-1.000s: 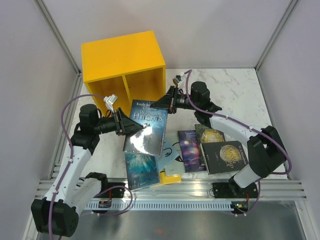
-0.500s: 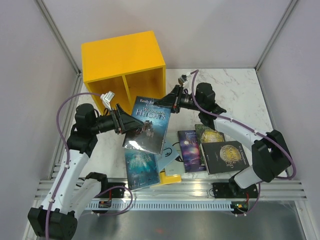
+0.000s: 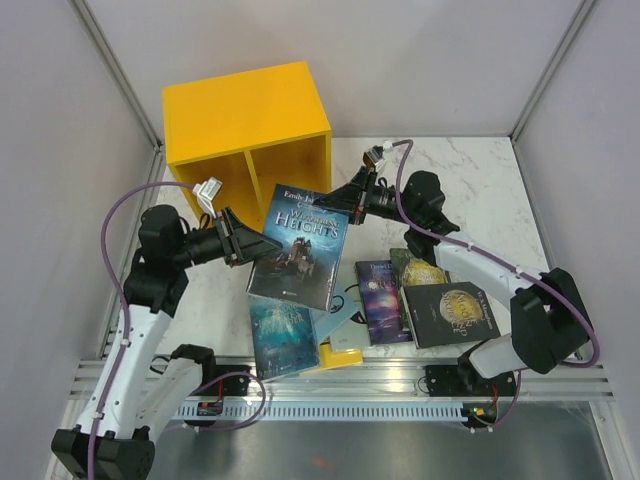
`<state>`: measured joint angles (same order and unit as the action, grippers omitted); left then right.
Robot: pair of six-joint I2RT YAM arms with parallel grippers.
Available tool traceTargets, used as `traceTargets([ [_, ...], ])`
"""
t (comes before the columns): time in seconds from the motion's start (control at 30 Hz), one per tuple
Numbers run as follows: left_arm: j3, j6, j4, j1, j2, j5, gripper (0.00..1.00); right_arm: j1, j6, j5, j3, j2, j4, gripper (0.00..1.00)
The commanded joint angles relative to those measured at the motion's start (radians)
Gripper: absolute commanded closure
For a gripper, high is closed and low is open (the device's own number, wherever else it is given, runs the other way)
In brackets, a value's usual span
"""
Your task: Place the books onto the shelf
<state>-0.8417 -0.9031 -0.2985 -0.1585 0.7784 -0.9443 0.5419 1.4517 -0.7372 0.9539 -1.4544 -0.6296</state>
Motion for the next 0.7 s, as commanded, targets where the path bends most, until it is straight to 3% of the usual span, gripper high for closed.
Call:
traceTargets([
  [0.0, -0.062, -0.071, 0.094, -0.006, -0.025, -0.085, 0.69, -0.007, 0.068, 0.001, 0.043, -0.007, -0.136, 1.0],
  [0.1, -0.077, -0.095, 0.133, -0.018, -0.018, -0.103, 0.77, -0.008, 0.067, -0.005, 0.065, -0.021, -0.137, 1.0],
  [0.13, -0.089, -0.097, 0.131, -0.024, -0.015, -0.102, 0.91, -0.007, 0.065, -0.005, 0.072, -0.026, -0.137, 1.0],
  [0.17, -0.095, -0.097, 0.133, -0.03, -0.004, -0.102, 0.98, -0.008, 0.062, -0.007, 0.085, -0.027, -0.136, 1.0],
  [0.33, -0.173, -0.054, 0.075, -0.046, 0.035, -0.019, 0.98, -0.008, 0.049, -0.007, 0.132, -0.032, -0.085, 0.99],
  [0.43, -0.291, 0.028, -0.013, -0.042, 0.1, 0.065, 0.98, -0.014, 0.019, -0.005, 0.177, -0.021, -0.019, 0.34],
  [0.5, -0.38, 0.055, -0.06, -0.035, 0.169, 0.091, 0.98, -0.019, -0.01, 0.007, 0.203, -0.002, 0.046, 0.12],
  [0.53, -0.408, 0.061, -0.065, -0.033, 0.192, 0.096, 0.98, -0.025, -0.017, 0.01, 0.209, 0.003, 0.063, 0.03],
  [0.67, -0.536, 0.064, -0.077, 0.011, 0.291, 0.122, 0.98, -0.078, -0.022, 0.012, 0.227, 0.044, 0.128, 0.02],
])
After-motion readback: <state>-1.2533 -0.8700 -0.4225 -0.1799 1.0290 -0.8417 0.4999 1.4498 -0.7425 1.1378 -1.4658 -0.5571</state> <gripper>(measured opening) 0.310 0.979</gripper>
